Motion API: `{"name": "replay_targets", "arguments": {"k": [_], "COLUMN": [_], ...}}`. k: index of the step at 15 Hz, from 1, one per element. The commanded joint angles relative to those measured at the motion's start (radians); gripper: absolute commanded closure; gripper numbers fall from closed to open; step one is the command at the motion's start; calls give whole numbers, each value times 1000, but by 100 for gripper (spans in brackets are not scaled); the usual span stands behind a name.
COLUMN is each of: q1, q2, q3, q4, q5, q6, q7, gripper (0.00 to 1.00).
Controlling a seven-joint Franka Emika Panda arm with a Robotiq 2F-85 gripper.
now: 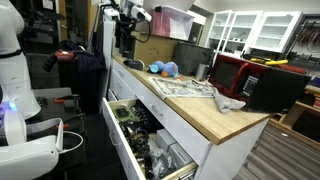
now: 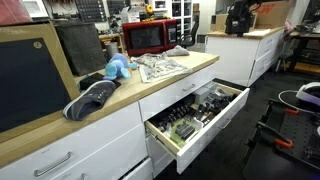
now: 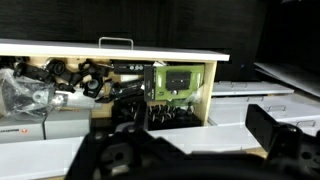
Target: Open the right second drawer of the cabinet to the left
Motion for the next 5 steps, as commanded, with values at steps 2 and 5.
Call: {"name": "replay_targets", "arguments": {"k": [2,5], "q1": [11,11], "q2": [-9,-10], "q3": [-12,-12], "q4": [5,5], "q5": [-10,-10], "q6": [-36,-40], "q7": [4,4], "gripper": [0,0]}}
